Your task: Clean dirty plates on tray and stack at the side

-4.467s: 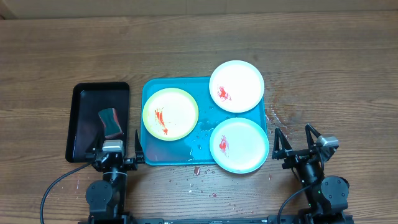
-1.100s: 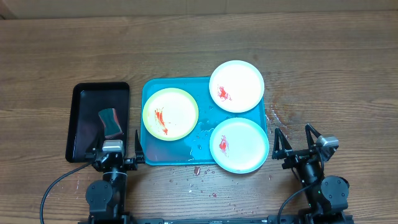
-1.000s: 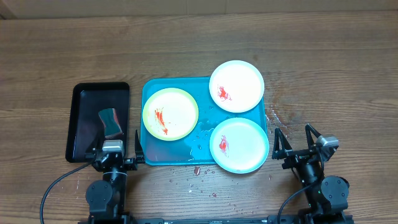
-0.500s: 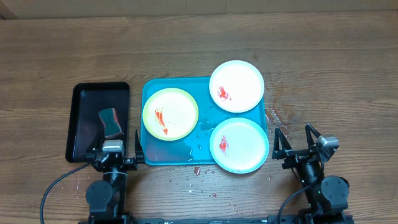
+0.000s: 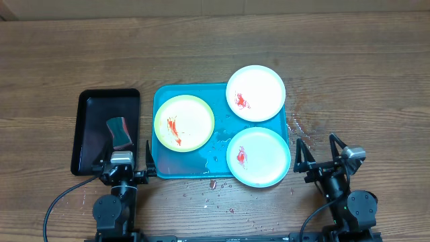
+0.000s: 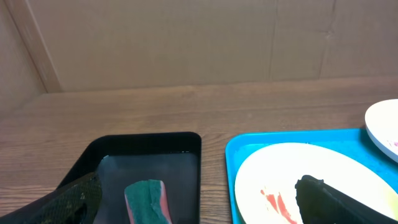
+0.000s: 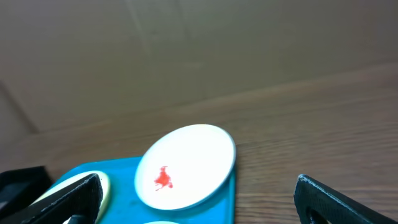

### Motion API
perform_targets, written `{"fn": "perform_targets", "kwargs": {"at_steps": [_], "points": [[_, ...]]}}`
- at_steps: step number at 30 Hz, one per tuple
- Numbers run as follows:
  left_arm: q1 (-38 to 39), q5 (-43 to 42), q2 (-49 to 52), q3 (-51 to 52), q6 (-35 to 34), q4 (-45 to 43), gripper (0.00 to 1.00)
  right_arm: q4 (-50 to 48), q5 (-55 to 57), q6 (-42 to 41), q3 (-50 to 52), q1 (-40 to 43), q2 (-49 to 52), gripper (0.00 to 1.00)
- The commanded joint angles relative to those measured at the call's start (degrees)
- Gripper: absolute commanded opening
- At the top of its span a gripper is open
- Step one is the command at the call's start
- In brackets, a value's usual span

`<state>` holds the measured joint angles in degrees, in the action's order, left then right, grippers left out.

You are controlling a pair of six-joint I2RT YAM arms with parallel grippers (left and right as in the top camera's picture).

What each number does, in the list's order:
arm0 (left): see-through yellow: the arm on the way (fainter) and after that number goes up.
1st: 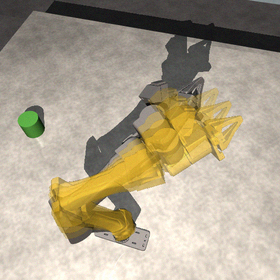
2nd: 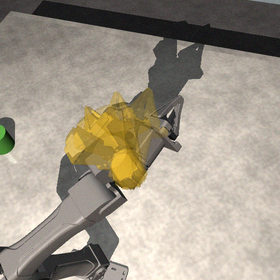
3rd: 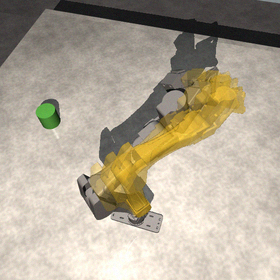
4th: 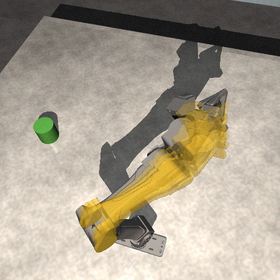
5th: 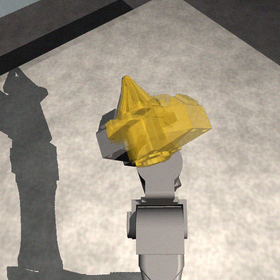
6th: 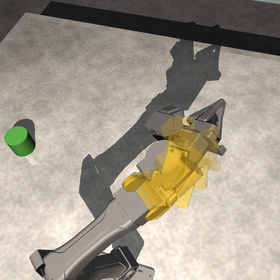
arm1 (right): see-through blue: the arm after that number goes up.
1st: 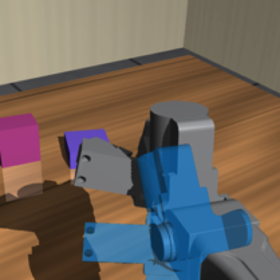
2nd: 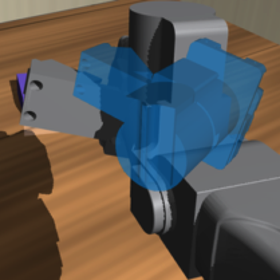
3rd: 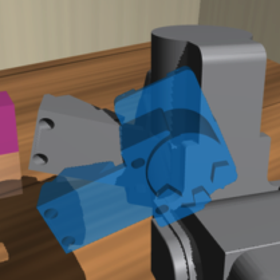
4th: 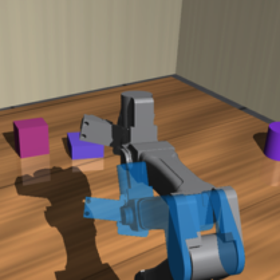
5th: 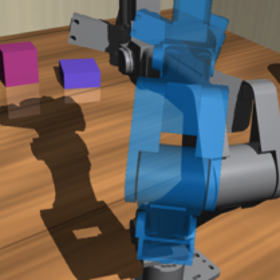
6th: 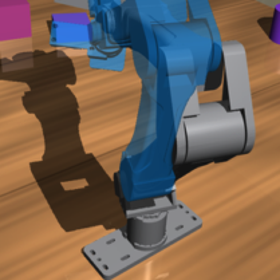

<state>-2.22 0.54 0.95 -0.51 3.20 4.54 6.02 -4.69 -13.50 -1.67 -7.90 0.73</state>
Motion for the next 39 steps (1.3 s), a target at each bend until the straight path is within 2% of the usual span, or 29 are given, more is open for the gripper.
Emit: {"fn": "perform_targets", "kwargs": {"at_steps": [1, 11, 17, 22, 26, 32, 36, 39], "points": [[0.52, -1.05, -0.68, 0.22, 0.22, -0.07, 1.0, -0.48, -6.21, 0.02, 0.2, 0.15, -0.57, 1.0], [0.42, -1.68, -0.68, -0.46, -0.68, -0.07, 1.0, 4.9, -8.55, -0.39, -6.47, 0.15, 0.92, 1.0], [0.37, -1.6, 0.42, -10.36, -0.61, 3.78, 1.0, 10.78, -10.67, -0.17, -16.63, 0.15, 8.61, 1.0], [0.37, -1.7, 6.27, -22.95, -0.79, 14.05, 1.0, 16.2, -11.1, -0.15, -27.23, 0.15, 18.08, 1.0], [0.37, -2.01, 13.51, -34.14, -4.68, 22.93, 1.0, 23.37, -11.1, -0.15, -37.86, 0.15, 26.29, 1.0], [0.37, -7.96, 27.45, -53.24, -7.54, 38.93, 1.0, 34.07, -10.88, 0.44, -54.16, 0.15, 37.0, 1.0], [0.39, -10.95, 36.48, -65.09, -8.81, 54.1, 1.0, 34.64, -11.06, 0.02, -56.96, 0.15, 39.28, 1.0], [0.39, -11.85, 40.54, -67.32, -9.7, 59.6, 1.0, 35.5, -11.28, -0.15, -56.81, 0.15, 40.0, 1.0]]}}
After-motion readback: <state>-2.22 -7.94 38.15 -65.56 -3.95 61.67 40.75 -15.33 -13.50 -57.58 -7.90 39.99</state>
